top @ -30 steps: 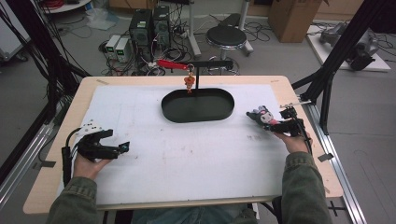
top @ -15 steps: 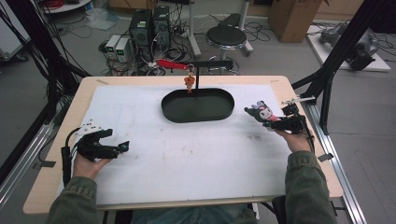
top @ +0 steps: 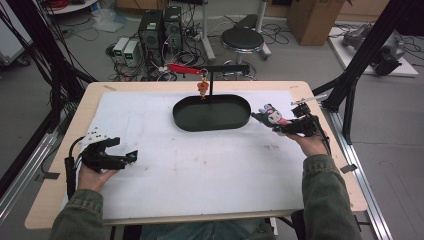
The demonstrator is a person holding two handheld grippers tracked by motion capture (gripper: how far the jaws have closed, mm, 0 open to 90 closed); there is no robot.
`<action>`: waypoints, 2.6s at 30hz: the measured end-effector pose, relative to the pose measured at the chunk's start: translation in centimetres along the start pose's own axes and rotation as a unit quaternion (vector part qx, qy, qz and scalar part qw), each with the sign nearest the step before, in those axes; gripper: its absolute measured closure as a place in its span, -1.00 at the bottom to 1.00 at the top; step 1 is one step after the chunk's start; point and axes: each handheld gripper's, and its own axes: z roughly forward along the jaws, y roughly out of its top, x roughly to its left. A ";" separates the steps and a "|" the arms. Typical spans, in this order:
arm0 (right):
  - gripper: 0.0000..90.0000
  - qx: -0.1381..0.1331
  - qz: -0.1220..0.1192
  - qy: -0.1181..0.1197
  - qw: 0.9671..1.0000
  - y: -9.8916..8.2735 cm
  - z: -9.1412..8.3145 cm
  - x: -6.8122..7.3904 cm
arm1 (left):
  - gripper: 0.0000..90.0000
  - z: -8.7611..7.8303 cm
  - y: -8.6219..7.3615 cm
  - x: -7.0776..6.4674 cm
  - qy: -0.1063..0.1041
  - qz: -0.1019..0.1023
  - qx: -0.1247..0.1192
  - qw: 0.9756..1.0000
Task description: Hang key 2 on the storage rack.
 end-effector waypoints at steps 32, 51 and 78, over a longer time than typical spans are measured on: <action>0.09 -0.007 -0.076 0.061 0.995 8.1 0.7 8.9 | -0.87 -0.1 0.0 0.1 0.002 -0.002 -0.002 1.000; 0.09 -0.037 -0.071 0.059 0.995 10.6 -0.6 9.4 | -0.87 -0.1 0.0 0.1 0.001 -0.003 -0.003 1.000; 0.09 -0.085 -0.028 -0.002 0.996 16.2 -0.1 9.2 | -0.87 -0.1 0.0 0.2 -0.002 -0.006 -0.007 1.000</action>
